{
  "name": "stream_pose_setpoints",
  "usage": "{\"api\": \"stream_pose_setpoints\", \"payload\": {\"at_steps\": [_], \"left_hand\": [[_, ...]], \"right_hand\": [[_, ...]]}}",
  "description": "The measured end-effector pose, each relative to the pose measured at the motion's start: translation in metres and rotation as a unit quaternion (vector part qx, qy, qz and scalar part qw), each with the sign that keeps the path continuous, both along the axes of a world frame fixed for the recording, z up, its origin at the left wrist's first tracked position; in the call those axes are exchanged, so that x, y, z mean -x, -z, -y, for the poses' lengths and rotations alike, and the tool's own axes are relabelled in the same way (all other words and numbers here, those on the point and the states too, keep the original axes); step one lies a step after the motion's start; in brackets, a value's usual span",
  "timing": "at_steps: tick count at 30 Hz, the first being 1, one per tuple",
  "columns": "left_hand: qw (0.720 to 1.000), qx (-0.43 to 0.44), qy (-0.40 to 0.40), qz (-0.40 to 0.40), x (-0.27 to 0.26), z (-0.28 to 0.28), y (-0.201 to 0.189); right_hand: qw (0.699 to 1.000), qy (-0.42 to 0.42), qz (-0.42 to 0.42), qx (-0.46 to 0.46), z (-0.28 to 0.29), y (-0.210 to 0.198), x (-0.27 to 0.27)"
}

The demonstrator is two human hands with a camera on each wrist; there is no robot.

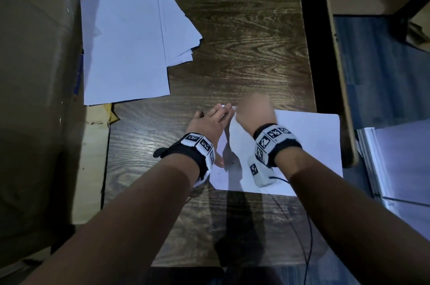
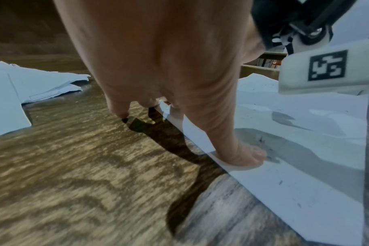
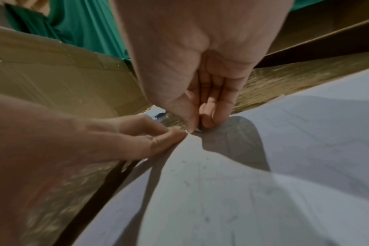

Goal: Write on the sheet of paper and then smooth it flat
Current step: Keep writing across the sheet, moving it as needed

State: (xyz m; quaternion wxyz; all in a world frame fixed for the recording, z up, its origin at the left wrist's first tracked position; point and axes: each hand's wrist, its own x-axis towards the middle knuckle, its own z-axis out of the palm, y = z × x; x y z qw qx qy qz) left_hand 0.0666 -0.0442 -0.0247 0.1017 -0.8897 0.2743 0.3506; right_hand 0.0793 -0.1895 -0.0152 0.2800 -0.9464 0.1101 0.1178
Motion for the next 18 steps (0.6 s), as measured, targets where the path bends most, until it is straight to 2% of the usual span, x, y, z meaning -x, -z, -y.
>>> {"api": "stream_pose_setpoints", "payload": {"at_steps": [5, 11, 13, 16, 18], "left_hand": [[1.000, -0.007, 0.002, -0.005, 0.000, 0.001, -0.001], [1.000, -0.011, 0.003, -0.006, -0.001, 0.001, 0.001], [1.000, -0.010, 0.000, -0.010, 0.000, 0.002, 0.000], [1.000, -0.013, 0.000, -0.007, 0.000, 0.002, 0.000], [1.000, -0.012, -0.002, -0.006, -0.001, 0.002, 0.000]], "right_hand": [[0.999, -0.043, -0.028, 0.004, 0.005, -0.005, 0.055], [1.000, 0.005, -0.003, -0.002, 0.003, -0.001, 0.008], [1.000, 0.007, -0.009, 0.006, 0.003, -0.002, 0.019], [0.998, -0.041, -0.037, 0.013, 0.003, -0.009, 0.055], [0.998, -0.050, -0.041, 0.008, 0.006, -0.011, 0.051]]}}
